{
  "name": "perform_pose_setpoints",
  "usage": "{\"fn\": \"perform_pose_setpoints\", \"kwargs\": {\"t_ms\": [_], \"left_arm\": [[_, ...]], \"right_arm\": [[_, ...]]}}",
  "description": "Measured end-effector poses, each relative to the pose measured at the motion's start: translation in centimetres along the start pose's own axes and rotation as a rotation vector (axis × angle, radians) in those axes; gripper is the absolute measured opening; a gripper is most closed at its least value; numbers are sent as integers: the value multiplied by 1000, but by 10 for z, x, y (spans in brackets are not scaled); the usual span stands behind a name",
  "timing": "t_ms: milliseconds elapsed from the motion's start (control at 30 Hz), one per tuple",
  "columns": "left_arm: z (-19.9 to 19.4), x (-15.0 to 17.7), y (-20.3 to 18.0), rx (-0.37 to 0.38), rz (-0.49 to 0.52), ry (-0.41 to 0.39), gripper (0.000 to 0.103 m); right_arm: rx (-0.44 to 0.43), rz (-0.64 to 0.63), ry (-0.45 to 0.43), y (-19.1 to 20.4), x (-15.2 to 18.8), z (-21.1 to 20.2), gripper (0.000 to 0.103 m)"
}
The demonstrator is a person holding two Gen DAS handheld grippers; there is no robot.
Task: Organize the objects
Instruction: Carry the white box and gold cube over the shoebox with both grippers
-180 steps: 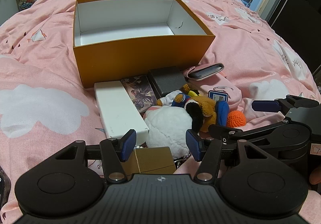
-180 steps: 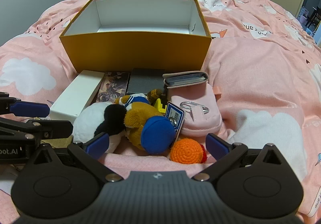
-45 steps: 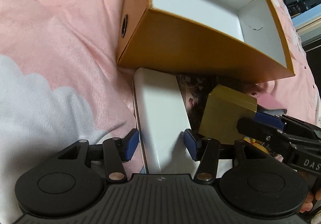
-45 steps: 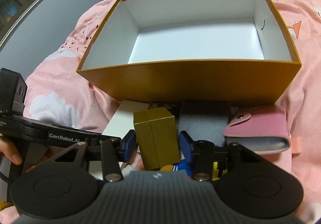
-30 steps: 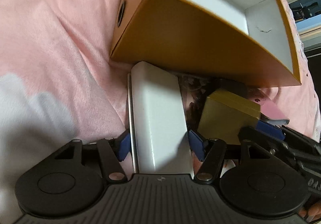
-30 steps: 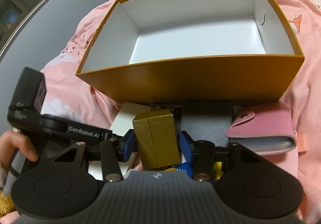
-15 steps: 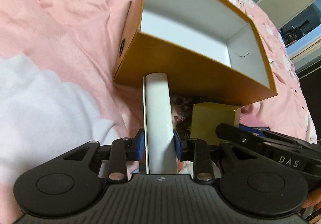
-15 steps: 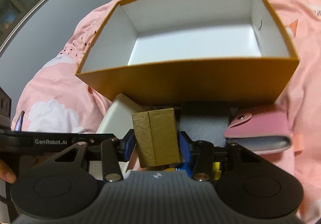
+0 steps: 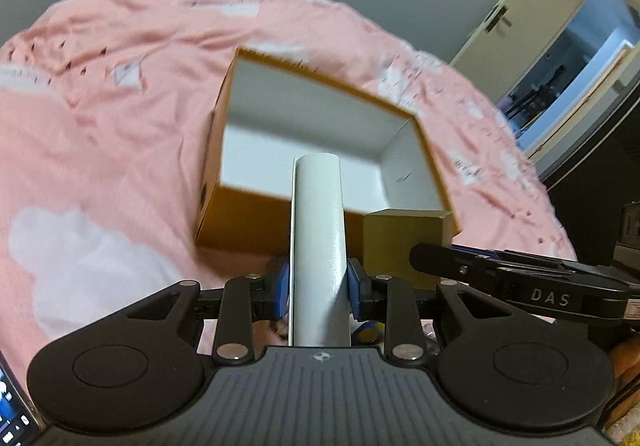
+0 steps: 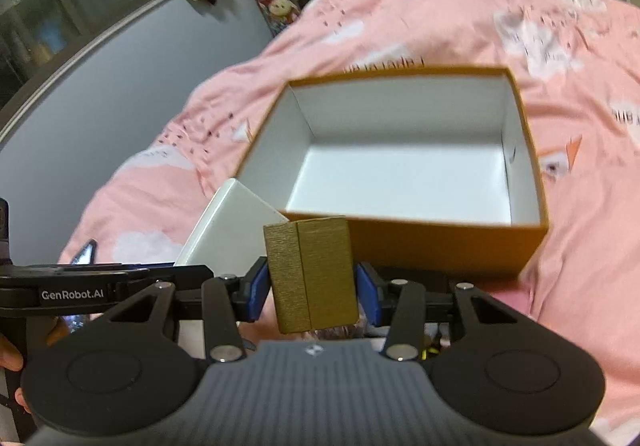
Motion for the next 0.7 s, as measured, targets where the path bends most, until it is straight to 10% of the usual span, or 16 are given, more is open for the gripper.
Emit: {"fn": "perform_pose_setpoints", "kwargs": {"t_ms": [467,700], "left_arm": [[17,-73,-46,26,112,-210,32],[90,-103,-51,-78,165,-126,33]], "right_arm": [[81,-20,-141,-20,-73,0,48],[137,71,-83,-54,-90,52,48]]}}
Point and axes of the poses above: each gripper's, at about its wrist camera, not at the fingertips, and z roughly the way its jaws point, y to its left, x to its underside, the point moved 1 cm from there along z, roughly the way its jaws point, and after that the axes turned 9 degrees about -z, right-handed, at the moved point
